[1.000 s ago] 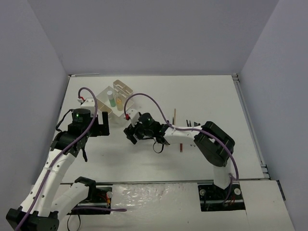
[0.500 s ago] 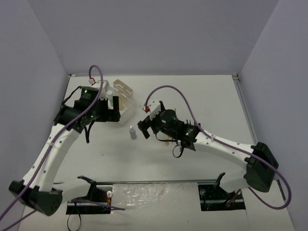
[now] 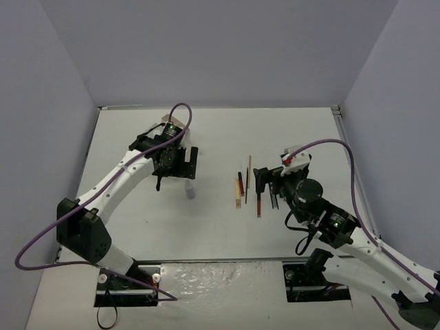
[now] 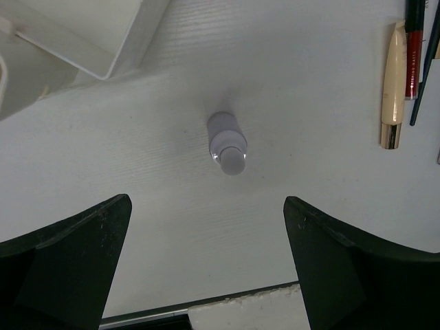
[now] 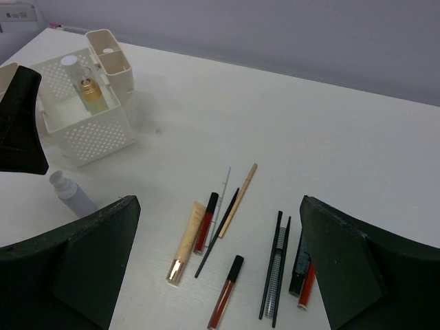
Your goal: Organize the makeup
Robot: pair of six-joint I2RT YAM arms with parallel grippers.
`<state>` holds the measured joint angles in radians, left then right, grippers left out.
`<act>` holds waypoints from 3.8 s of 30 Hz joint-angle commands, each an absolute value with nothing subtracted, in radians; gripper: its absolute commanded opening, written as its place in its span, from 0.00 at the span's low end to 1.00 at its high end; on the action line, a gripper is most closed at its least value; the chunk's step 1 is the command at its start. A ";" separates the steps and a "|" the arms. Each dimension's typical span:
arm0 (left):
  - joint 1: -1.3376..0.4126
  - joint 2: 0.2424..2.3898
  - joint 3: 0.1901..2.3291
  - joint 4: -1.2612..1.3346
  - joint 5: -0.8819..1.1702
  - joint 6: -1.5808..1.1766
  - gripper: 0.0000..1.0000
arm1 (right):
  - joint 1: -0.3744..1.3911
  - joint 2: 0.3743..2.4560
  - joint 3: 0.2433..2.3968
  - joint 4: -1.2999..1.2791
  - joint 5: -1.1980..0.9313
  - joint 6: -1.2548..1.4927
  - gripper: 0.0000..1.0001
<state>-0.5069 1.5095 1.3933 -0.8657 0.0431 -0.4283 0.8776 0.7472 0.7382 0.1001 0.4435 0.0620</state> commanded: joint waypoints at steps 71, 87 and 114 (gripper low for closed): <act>-0.297 1.931 2.118 -1.105 -0.038 -0.353 0.00 | 0.878 0.594 0.667 0.080 0.571 0.104 1.00; -0.284 2.006 1.960 -0.979 -0.018 -0.353 0.00 | 0.888 0.597 0.661 0.083 0.580 0.103 1.00; -0.279 2.026 1.895 -0.946 -0.036 -0.374 0.44 | 0.893 0.595 0.658 0.090 0.568 0.097 1.00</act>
